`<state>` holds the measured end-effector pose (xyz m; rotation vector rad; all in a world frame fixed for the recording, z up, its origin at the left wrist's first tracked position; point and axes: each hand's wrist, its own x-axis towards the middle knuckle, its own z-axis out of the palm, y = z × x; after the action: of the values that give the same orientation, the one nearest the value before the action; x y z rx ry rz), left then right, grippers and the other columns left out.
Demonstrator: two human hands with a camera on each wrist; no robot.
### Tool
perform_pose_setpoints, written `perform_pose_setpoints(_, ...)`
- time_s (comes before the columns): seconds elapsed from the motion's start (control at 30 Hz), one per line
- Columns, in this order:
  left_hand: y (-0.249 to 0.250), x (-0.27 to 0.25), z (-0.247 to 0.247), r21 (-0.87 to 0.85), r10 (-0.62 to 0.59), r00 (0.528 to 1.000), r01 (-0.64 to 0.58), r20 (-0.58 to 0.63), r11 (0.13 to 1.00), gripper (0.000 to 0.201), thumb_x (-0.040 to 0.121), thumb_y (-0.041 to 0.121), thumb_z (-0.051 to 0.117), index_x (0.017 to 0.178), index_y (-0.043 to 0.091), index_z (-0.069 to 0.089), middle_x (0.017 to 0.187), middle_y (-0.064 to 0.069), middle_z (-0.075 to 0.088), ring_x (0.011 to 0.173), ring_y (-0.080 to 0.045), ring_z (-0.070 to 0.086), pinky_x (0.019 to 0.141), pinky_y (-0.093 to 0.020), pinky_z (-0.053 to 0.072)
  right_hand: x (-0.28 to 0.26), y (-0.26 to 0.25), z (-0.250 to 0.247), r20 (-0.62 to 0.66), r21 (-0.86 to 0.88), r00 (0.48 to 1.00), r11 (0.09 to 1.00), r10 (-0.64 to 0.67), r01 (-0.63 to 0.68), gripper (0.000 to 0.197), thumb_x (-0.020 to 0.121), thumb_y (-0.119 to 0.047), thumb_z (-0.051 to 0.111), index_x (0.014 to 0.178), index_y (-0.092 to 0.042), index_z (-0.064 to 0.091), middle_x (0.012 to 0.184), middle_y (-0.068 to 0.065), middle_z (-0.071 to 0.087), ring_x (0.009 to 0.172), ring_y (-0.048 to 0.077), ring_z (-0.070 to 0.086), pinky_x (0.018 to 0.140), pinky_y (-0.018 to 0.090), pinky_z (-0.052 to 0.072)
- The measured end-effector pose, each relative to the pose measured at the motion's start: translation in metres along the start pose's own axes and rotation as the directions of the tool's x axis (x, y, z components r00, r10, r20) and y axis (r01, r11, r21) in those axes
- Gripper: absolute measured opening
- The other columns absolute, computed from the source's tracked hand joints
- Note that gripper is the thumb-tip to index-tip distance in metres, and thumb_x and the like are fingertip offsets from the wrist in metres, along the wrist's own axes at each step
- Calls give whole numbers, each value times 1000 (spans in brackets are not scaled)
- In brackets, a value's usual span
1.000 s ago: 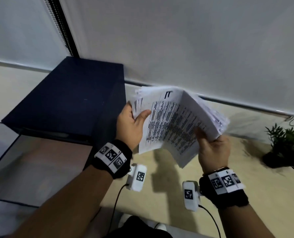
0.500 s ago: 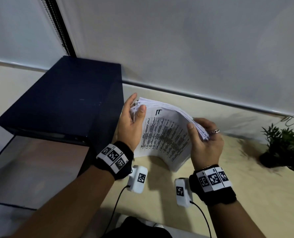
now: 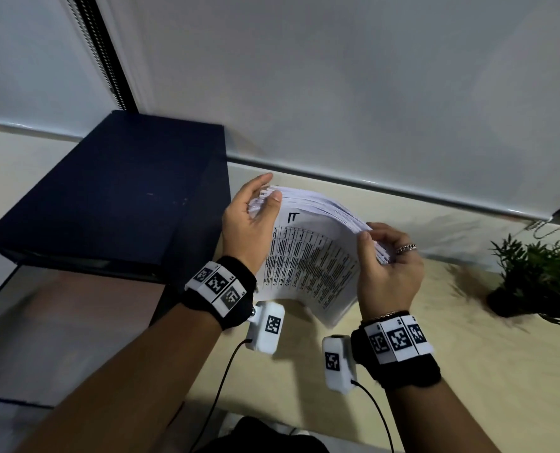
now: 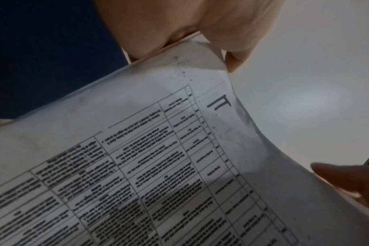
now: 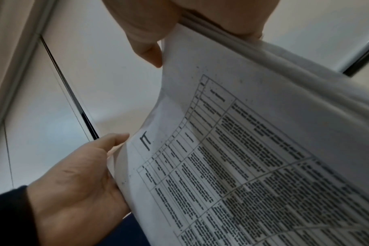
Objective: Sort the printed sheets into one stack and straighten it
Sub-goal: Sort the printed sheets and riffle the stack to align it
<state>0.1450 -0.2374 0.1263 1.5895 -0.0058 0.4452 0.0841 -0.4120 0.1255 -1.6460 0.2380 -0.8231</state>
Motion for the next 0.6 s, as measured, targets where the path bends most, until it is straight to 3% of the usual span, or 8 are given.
perform_pose_setpoints(0.1,0,3,2,59,27,999,-28,23,998,27,93,17,64,119,22,65,119,9,65,113,-8,59,94,-11,46,4,-1,1,-53,-87,997,995,51,-55,12,80,-7,73,91,-11,71,82,-3,71,74,2,66,75,24,55)
perform_pose_setpoints(0.17,2,4,2,53,41,999,-43,33,998,26,93,12,62,118,18,66,118,9,66,112,-8,59,92,-8,44,5,-3,-1,-68,-85,996,994,66,-72,14,80,-7,73,93,-12,72,81,-3,71,72,2,65,75,22,53)
perform_pose_setpoints(0.27,3,3,4,39,41,997,-44,58,998,25,94,9,61,117,15,66,116,12,65,109,5,57,92,-3,42,5,-7,0,-72,-86,995,994,63,-69,12,82,-17,76,93,-12,73,86,2,73,82,10,70,84,28,56)
perform_pose_setpoints(0.33,3,3,4,44,40,997,-42,60,998,23,95,10,60,116,16,67,113,16,65,107,10,57,89,-1,41,7,-7,1,-80,-129,995,989,65,-75,11,80,-23,76,90,-20,74,87,0,75,85,13,71,86,36,57)
perform_pose_setpoints(0.43,2,5,4,39,43,997,-45,69,998,21,94,11,60,113,19,67,111,17,66,108,2,60,93,-10,46,13,-6,0,-45,-190,995,977,87,-94,17,73,-27,74,90,-28,74,89,-2,75,83,13,72,84,38,59)
perform_pose_setpoints(0.6,1,5,4,31,34,997,-36,72,999,18,95,13,60,109,20,68,107,16,66,107,-5,62,93,-16,49,20,-9,-3,-55,-274,992,954,109,-120,7,76,-22,74,83,-24,75,79,-4,74,76,10,70,81,38,58)
